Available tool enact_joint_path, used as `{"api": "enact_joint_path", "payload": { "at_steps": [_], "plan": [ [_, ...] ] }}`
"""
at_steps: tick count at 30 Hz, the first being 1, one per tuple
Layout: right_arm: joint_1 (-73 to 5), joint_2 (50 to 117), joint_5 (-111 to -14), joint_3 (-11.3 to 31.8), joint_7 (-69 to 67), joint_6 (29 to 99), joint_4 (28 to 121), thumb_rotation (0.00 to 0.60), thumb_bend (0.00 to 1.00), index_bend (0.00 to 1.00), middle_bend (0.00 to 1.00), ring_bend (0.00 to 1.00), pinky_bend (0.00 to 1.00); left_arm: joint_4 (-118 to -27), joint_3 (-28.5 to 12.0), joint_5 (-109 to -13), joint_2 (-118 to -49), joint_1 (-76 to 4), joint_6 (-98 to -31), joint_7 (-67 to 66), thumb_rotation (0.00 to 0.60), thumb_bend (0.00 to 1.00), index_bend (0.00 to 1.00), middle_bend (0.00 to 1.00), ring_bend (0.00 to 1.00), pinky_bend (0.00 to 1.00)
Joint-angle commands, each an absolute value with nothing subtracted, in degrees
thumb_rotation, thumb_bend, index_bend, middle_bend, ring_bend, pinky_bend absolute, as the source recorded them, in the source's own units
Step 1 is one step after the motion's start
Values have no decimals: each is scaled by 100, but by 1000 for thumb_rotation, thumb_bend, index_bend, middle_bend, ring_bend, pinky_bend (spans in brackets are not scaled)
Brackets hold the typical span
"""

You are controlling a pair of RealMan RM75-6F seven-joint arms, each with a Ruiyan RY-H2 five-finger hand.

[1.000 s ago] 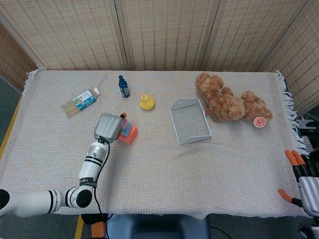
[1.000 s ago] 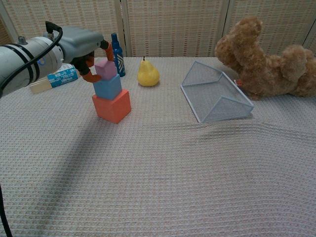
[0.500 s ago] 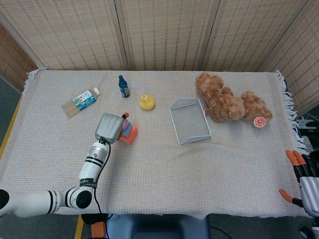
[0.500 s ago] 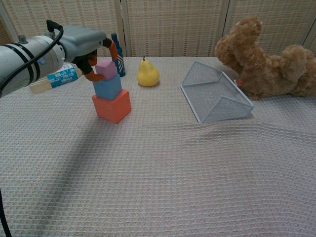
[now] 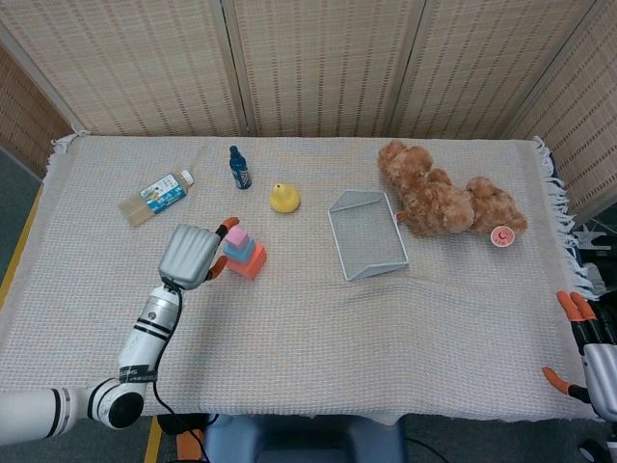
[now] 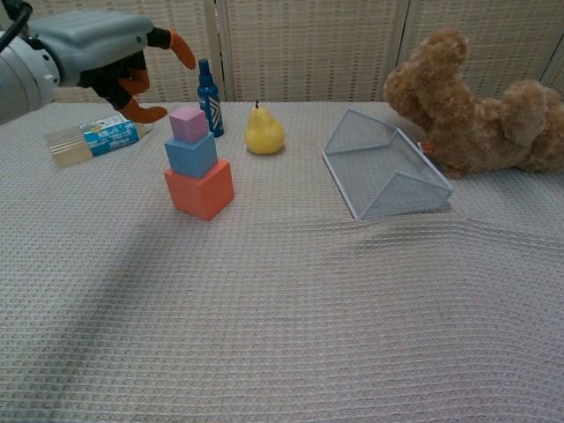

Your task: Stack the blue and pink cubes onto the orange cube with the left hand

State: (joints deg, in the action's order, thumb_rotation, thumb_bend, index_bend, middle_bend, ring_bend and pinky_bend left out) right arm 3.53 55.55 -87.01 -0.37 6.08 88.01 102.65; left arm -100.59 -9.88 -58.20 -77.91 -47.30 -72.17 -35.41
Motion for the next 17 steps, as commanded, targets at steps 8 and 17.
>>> {"api": "enact_joint_path", "payload": {
  "at_steps": [8, 17],
  "plan": [
    [369, 5707, -8766, -94, 866, 8786, 10274, 600, 68, 0, 0, 0, 0, -9937, 1197, -8181, -6656, -2170, -8630, -680, 600, 351, 209, 18, 0, 169],
    [349, 5881, -8716, -77, 1142, 8743, 10297, 600, 69, 0, 0, 0, 0, -8680, 1117, -9249, -7123, -1244, -9957, -125, 600, 359, 274, 56, 0, 142]
  ]
}}
